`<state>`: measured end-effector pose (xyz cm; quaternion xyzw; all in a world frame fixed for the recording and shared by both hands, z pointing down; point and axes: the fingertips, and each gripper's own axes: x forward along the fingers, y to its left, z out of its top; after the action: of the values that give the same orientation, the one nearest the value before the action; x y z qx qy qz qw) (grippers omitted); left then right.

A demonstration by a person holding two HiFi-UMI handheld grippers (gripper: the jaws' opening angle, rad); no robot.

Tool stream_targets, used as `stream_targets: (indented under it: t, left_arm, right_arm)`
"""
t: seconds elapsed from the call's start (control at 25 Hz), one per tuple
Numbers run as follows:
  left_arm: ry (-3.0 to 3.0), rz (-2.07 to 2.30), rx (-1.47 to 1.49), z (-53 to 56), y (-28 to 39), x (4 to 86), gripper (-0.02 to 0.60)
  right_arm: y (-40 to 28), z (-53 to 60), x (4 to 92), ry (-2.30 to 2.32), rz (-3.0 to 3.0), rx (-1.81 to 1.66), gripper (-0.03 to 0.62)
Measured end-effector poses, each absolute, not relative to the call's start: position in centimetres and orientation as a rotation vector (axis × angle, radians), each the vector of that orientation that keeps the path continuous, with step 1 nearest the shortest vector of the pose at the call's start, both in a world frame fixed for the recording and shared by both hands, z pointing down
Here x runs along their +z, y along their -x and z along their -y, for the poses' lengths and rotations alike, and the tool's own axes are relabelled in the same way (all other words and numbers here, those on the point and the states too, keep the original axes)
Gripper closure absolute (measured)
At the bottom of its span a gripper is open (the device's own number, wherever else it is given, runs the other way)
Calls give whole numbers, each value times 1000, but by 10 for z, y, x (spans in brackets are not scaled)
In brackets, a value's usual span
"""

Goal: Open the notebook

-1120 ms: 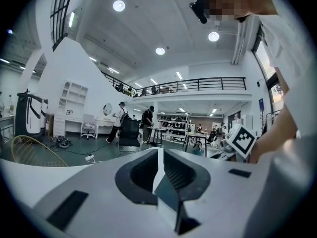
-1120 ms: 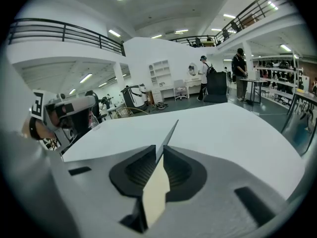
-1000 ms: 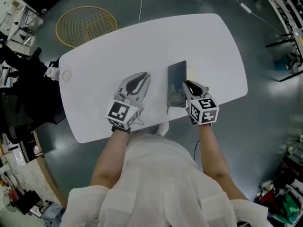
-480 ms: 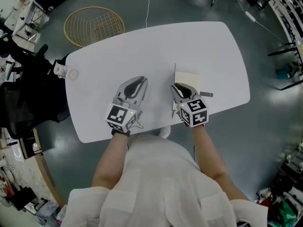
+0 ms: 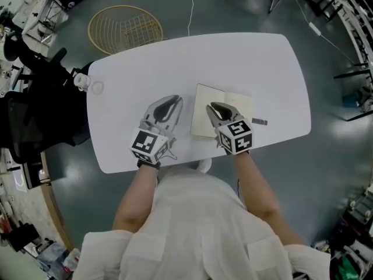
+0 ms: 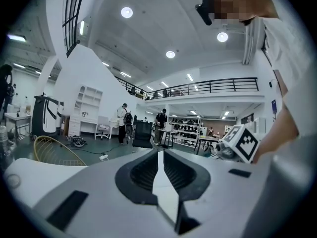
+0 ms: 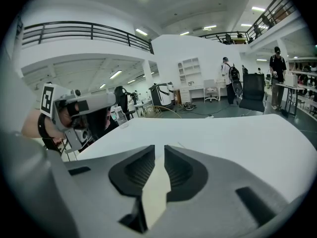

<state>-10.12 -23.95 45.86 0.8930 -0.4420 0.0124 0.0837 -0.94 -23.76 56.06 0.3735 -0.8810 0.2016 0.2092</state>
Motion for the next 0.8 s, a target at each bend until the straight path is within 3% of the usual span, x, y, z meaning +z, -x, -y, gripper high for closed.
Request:
stream_targets:
  t: [0.4, 0.8]
  left_arm:
    - [-2669, 1344, 28, 247, 112, 450, 548]
    - [-2703, 1374, -40, 256, 102, 414, 547]
  right_arm:
    - [-17, 248, 523, -1194, 2484, 470, 535]
    - [-117, 244, 461, -1537, 2470, 388, 536]
